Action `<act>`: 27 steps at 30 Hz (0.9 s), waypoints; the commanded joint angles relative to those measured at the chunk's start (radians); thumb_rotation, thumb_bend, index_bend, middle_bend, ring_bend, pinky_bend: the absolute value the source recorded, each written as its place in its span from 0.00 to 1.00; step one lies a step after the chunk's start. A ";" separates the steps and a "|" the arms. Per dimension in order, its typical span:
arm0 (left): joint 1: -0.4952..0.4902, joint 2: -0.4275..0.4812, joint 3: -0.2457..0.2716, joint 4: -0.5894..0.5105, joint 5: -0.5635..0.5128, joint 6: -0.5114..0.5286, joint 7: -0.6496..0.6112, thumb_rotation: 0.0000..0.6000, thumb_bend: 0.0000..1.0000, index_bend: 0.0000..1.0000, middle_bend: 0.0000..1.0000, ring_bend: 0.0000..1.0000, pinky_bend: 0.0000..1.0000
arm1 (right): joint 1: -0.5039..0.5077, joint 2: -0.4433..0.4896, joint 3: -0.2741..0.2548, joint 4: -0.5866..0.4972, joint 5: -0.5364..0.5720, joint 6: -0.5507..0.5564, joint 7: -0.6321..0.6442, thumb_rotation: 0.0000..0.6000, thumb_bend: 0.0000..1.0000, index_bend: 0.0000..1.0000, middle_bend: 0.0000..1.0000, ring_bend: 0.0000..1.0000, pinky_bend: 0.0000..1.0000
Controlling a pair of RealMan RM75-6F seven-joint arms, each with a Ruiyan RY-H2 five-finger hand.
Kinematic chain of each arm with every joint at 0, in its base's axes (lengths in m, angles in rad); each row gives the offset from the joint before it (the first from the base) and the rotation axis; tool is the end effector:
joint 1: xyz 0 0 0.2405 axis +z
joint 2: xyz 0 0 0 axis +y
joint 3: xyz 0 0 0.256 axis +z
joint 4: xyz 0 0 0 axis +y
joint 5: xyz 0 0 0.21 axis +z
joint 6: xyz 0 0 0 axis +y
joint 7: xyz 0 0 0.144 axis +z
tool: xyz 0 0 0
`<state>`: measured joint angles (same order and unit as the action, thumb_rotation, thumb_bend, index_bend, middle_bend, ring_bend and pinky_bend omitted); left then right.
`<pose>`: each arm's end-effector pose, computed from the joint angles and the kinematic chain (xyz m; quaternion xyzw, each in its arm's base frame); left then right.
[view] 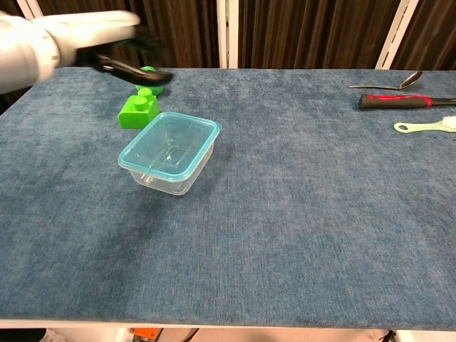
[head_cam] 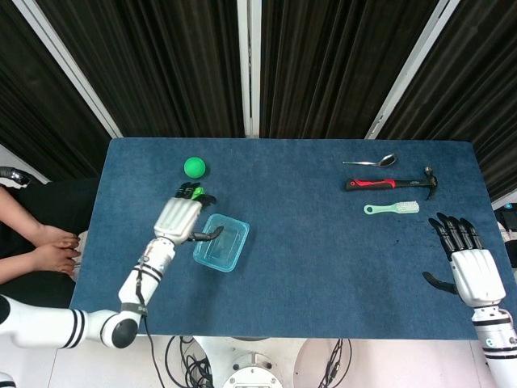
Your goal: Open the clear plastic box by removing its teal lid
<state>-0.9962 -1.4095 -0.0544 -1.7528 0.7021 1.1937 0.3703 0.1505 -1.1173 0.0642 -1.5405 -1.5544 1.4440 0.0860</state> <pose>-0.1043 0.3477 0.0216 -0.7002 -0.4297 -0.3708 0.4331 -0.3068 -0.2055 0.1604 0.6227 -0.3684 0.4119 0.5539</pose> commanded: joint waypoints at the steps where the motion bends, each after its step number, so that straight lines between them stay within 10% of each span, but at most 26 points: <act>1: 0.051 0.008 -0.048 0.075 -0.108 -0.074 0.002 0.31 0.13 0.25 0.29 0.07 0.04 | 0.001 -0.001 0.000 0.001 0.001 -0.002 -0.001 1.00 0.04 0.00 0.01 0.00 0.00; 27: -0.021 -0.101 -0.127 0.190 -0.127 -0.431 -0.017 0.28 0.06 0.25 0.31 0.09 0.05 | -0.013 -0.004 -0.006 0.005 0.022 0.001 -0.001 1.00 0.04 0.00 0.01 0.00 0.00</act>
<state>-1.0050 -1.5029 -0.1699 -1.5584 0.5607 0.7799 0.3630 0.1380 -1.1210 0.0579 -1.5352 -1.5323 1.4447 0.0848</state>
